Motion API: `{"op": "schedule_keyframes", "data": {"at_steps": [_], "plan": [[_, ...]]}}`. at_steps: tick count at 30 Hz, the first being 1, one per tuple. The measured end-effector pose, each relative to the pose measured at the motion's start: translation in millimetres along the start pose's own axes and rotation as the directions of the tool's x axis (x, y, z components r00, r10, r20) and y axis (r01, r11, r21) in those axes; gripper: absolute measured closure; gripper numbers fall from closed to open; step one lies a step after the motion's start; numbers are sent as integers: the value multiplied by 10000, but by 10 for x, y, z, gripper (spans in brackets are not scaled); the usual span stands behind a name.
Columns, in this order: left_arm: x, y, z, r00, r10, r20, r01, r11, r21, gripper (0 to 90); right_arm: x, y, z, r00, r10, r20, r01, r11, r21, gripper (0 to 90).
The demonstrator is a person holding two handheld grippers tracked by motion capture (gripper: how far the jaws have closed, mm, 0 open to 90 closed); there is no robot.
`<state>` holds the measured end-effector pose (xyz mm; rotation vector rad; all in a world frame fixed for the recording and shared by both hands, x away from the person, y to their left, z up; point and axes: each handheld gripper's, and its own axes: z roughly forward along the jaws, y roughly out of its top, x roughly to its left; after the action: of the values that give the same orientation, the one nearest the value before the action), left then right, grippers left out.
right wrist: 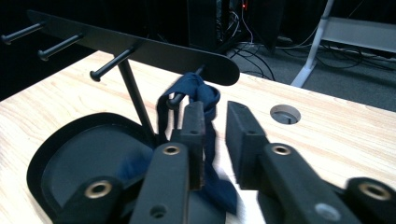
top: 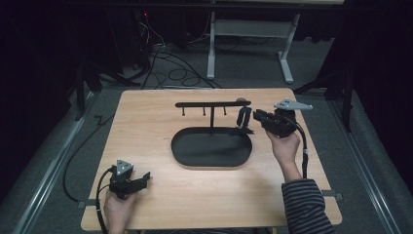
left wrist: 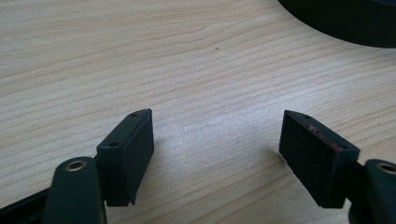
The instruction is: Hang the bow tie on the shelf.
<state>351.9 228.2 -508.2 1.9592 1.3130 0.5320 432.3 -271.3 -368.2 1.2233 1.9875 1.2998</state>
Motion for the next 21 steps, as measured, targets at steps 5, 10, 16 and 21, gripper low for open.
{"op": "schedule_keyframes", "data": {"at_steps": [5, 10, 16, 21], "plan": [[1, 0, -1, 10000, 31, -9, -31, 10000, 23, 269, -17, -21, -83, 9999, 135, -55, -136, 9999, -45, 656], [-2, 1, 0, 10000, 50, -38, -49, 10000, 22, 270, -39, -32, -187, 9997, 185, -146, -185, 9998, -62, 632], [-4, 2, 0, 10000, 66, -55, -66, 10000, 42, 270, -70, -72, -276, 9995, 288, -123, -287, 9996, 8, 626], [-6, 1, 2, 10000, 61, -57, -61, 10000, 30, 270, -80, -121, -333, 9996, 261, -66, -261, 9997, -29, 621]]}}
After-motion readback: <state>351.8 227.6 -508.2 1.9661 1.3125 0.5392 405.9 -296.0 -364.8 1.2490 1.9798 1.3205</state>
